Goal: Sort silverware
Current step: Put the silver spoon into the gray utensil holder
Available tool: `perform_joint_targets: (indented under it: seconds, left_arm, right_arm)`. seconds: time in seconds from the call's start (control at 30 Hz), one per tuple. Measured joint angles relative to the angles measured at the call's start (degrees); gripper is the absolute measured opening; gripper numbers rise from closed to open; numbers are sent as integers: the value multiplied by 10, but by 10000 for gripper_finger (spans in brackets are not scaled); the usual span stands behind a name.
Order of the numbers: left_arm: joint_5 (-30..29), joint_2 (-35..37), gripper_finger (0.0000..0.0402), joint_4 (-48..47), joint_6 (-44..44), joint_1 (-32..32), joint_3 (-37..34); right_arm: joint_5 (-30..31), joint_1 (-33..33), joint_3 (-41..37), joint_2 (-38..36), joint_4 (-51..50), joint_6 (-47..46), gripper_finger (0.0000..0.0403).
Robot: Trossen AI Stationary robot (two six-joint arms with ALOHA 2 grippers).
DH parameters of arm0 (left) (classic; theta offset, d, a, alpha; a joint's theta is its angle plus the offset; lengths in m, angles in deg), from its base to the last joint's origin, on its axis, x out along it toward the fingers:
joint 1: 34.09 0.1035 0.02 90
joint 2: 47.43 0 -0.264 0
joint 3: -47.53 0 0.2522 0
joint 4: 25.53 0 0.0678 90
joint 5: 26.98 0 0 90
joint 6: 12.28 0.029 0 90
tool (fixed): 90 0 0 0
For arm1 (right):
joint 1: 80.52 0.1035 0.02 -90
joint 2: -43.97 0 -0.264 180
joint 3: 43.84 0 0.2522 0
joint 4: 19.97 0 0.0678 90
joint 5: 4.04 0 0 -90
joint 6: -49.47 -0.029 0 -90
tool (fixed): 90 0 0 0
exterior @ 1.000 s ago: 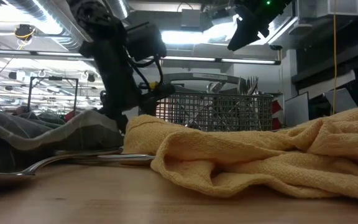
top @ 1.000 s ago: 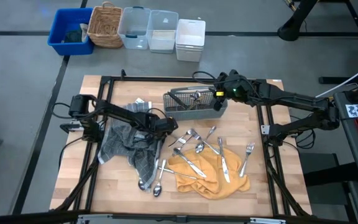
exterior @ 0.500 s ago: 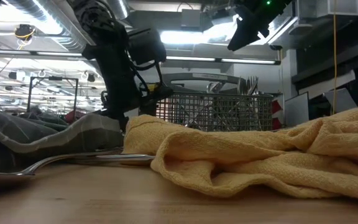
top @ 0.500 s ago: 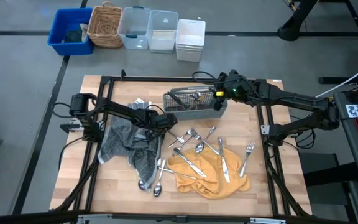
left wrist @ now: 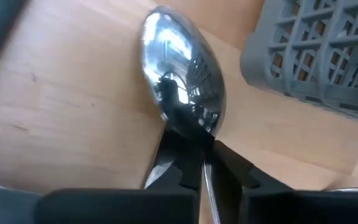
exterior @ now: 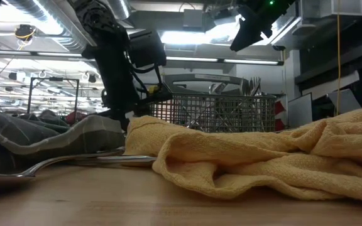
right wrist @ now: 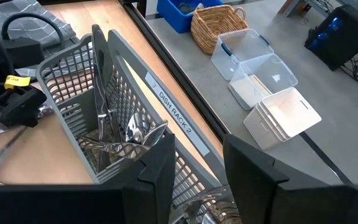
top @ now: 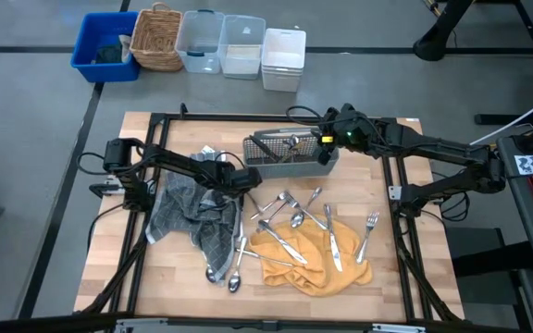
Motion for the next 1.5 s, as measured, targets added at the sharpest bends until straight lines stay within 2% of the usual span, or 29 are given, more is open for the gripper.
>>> perform_joint_targets:
  seconds: [0.4, 0.67, 0.87, 1.07, 1.2, 1.3, 1.4, 1.5]
  left_arm:
    - [-2, 0, 4, 14, 28, -18, 0]
    - [25, 7, 1, 38, 27, -54, -1]
    - [19, 56, 0, 36, 45, -73, -1]
    - [-33, 108, 0, 8, 86, -79, -1]
    - [-97, 135, 0, 9, 141, -79, -1]
    - [-157, 152, 0, 57, 202, -79, -1]
    - [-226, 160, 0, 174, 320, -78, -1]
    - [-246, 159, 0, 323, 486, -69, -1]
  right_arm:
    - [0, 0, 0, 0, 0, -1, 136]
    - [0, 0, 0, 0, -1, -1, 136]
    - [0, 0, 0, 0, -7, -2, 136]
    - [0, 0, 0, 0, -17, -1, 136]
    - [0, 0, 0, 0, -20, -1, 136]
    - [0, 0, 0, 0, -28, 0, 136]
    - [0, 0, 0, 0, -32, 0, 136]
    - [0, 0, 0, -2, -33, 0, 136]
